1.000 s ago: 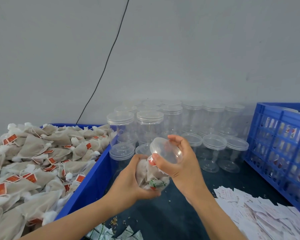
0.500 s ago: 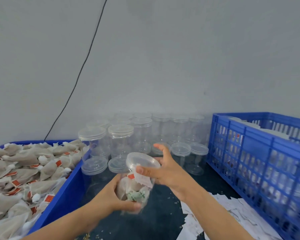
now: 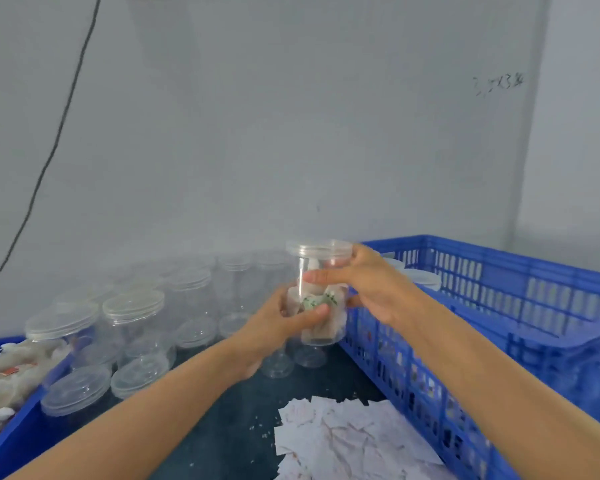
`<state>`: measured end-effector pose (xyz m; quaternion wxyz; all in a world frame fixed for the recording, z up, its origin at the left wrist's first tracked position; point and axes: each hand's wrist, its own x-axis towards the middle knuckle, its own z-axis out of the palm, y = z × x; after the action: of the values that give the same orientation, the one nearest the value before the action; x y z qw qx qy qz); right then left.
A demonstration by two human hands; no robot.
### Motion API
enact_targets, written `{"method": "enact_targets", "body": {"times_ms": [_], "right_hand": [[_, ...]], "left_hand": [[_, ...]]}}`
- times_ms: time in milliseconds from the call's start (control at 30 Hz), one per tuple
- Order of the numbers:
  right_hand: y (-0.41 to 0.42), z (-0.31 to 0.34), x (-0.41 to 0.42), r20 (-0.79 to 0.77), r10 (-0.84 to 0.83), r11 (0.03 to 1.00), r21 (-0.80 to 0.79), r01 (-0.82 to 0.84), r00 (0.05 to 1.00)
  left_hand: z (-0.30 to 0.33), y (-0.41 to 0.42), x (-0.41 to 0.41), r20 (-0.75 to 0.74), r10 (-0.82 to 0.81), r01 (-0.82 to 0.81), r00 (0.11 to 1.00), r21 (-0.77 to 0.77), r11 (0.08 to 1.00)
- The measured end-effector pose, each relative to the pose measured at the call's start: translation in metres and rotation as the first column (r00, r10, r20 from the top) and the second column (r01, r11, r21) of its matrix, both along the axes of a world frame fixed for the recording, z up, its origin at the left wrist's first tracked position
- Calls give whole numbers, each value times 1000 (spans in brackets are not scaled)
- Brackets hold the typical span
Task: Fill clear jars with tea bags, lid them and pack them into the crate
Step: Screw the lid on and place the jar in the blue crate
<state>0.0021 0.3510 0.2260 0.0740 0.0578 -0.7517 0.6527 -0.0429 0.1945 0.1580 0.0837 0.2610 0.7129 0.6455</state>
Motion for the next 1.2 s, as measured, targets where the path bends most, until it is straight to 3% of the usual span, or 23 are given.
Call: {"method": "enact_targets", "body": {"times_ms": [100,233,367,467,733,867,1000,1100,1200], "right_hand": [[45,29,-9,-25,-82,996,39,83,996],[102,62,-31,-66,-230,973,-34,228,971],[150,69,-65,-123,-334,942,-8,335,935],[179,60,-100,-81,-387,922,-20,386,919],[225,27,-184,20,-446,894,-46,446,895],[234,20,-216,89,-438,895,-55,443,895],[242,15,-247,107,-469,880,-24,474,877],[246,3,-264,152,-481,877,78,474,864],[247,-16,-274,219,-484,874,175,453,847]], "left_hand": [[29,53,-14,-126,15,-8,992,55,998],[70,118,-41,-319,31,-12,947,61,998],[94,173,-74,-408,-22,36,913,25,999],[94,205,-105,-448,-16,-7,894,-51,999],[73,243,-186,-385,25,-103,923,-182,978],[70,256,-217,-457,67,-222,887,-294,930],[73,269,-240,-427,108,-265,898,-329,906],[64,271,-256,-418,112,-311,902,-446,840],[52,271,-267,-439,74,-356,896,-607,710]]}}
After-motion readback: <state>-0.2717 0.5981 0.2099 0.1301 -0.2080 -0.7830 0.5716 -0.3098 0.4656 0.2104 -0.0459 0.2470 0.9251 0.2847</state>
